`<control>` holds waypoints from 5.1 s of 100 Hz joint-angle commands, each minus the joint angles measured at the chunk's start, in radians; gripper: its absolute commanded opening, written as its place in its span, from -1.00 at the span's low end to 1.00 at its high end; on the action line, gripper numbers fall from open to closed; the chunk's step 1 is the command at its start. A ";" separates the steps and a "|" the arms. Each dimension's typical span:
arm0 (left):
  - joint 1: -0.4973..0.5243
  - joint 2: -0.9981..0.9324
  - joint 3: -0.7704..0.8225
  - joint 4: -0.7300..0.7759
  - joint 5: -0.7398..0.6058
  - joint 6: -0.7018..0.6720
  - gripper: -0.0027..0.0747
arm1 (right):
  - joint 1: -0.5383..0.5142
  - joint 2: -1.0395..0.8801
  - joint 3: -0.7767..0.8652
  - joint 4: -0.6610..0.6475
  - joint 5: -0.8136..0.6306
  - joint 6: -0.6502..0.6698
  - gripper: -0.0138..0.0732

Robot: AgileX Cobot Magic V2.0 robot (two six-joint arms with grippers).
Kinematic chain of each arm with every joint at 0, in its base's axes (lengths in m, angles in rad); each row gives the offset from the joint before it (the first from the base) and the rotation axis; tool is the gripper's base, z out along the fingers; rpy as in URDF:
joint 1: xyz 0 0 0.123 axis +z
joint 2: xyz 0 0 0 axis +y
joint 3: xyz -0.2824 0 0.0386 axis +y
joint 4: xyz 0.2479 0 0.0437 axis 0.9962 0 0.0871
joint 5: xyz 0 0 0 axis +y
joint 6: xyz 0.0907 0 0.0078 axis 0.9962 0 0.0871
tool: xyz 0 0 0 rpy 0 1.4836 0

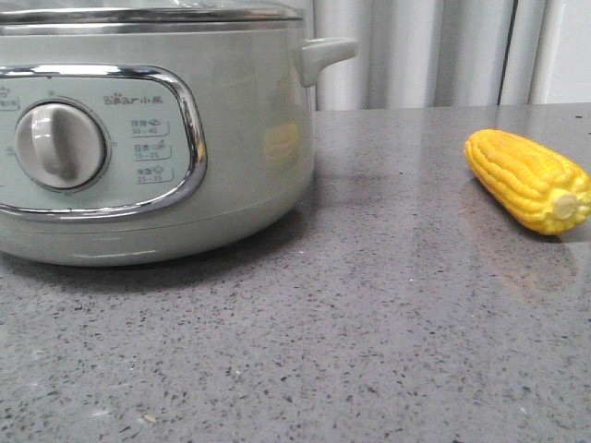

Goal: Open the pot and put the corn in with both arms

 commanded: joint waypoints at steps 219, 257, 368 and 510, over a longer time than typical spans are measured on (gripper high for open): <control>-0.008 -0.027 0.027 -0.001 -0.043 -0.008 -0.98 | -0.004 -0.022 0.019 0.000 -0.019 -0.007 -0.85; -0.008 -0.027 0.027 -0.001 -0.043 -0.008 -0.98 | -0.004 -0.022 0.019 0.000 -0.019 -0.007 -0.85; -0.008 -0.027 -0.017 -1.019 -0.446 -0.003 -0.98 | -0.004 0.054 -0.138 0.486 -0.376 -0.007 -0.85; -0.521 1.015 -0.783 -0.173 -0.484 0.205 0.50 | -0.002 0.655 -0.698 0.027 0.004 -0.007 0.59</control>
